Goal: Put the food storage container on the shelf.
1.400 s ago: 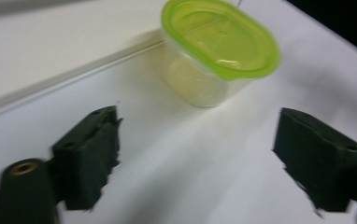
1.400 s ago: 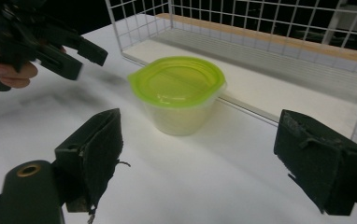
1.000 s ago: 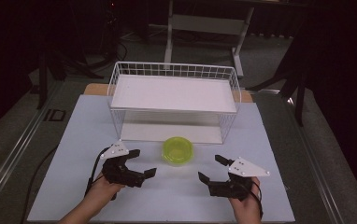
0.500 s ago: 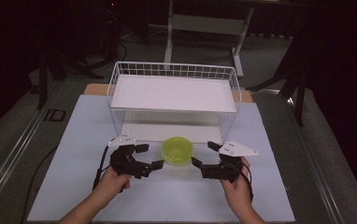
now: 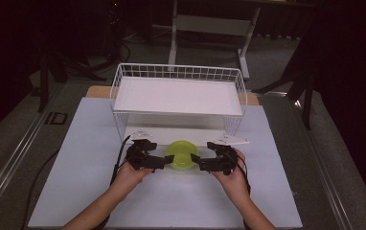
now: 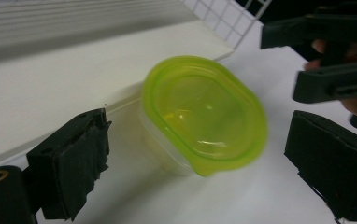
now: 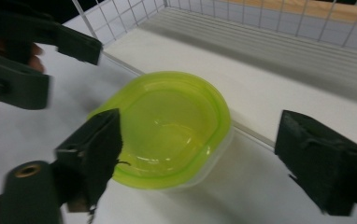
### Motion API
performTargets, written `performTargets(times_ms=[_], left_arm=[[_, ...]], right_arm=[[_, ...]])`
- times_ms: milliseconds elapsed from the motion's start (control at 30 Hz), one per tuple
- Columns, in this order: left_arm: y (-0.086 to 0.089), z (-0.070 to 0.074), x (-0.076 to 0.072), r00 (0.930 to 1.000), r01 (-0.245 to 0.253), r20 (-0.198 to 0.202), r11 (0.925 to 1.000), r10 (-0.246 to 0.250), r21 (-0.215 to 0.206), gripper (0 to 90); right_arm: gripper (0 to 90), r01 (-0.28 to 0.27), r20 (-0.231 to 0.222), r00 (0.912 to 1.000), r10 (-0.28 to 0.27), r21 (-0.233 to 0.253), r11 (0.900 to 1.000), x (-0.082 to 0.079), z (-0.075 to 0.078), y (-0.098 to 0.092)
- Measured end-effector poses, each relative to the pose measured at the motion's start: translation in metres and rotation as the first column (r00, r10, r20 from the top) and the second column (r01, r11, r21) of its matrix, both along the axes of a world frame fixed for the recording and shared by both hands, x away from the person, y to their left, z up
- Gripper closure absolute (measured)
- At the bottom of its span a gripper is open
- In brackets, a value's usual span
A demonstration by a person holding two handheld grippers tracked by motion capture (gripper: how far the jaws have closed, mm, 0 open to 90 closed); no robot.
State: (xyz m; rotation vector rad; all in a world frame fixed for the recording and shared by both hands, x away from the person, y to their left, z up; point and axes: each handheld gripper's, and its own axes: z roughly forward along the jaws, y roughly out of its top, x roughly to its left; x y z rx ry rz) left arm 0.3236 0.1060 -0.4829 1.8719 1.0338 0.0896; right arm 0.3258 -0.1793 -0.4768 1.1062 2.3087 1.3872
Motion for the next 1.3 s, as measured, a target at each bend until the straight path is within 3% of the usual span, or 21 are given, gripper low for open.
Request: performTargets(times_ms=[100,300,400,533,567,700,1000,1200,1300], left_arm=[[-0.002,-0.005,0.008,0.9994,-0.023,-0.026,0.9997,0.022,-0.004,14.6],[-0.009,-0.013,0.016,0.9956,-0.029,-0.088,0.9993,0.031,0.024,16.2],[-0.011,-0.015,0.017,0.9935,-0.047,-0.103,0.9987,0.049,0.02,22.2],[-0.013,-0.019,0.017,0.9919,-0.049,-0.116,0.9985,0.052,0.023,22.6],[-0.013,-0.02,0.017,0.9912,-0.053,-0.12,0.9983,0.055,0.026,30.1],[-0.013,-0.024,0.018,0.9871,-0.034,-0.156,0.9992,0.037,0.02,35.6],[-0.007,-0.024,0.014,0.9862,-0.004,-0.165,0.9997,0.0,-0.023,58.1],[-0.007,-0.024,0.012,0.9837,0.002,-0.18,0.9993,-0.009,-0.037,60.7],[-0.008,-0.023,0.007,0.9848,0.01,-0.173,0.9995,-0.016,-0.03,62.4]], right_arm=[[23.1,0.011,-0.03,0.9995,-0.011,0.005,1.0,0.004,-0.002,0.002],[30.9,0.04,-0.063,0.9973,-0.039,0.017,0.999,0.014,-0.007,0.005],[32.3,0.047,-0.071,0.9964,-0.046,0.016,0.999,0.017,-0.01,0.005],[33.9,0.053,-0.091,0.9945,-0.052,0.016,0.998,0.019,-0.014,0.004],[34.1,0.05,-0.109,0.9929,-0.048,0.009,0.999,0.019,-0.017,0.005],[37.5,0.041,-0.129,0.9907,-0.044,-0.022,0.999,0.018,-0.023,0.006],[45.8,0.003,-0.195,0.9808,0.003,0.032,0.999,0.019,-0.025,0.002],[58.4,0.013,-0.239,0.971,-0.006,0.027,1.0,0.014,-0.023,0.001],[60.9,0.021,-0.238,0.9711,-0.016,0.019,1.0,0.009,-0.022,0.002]])
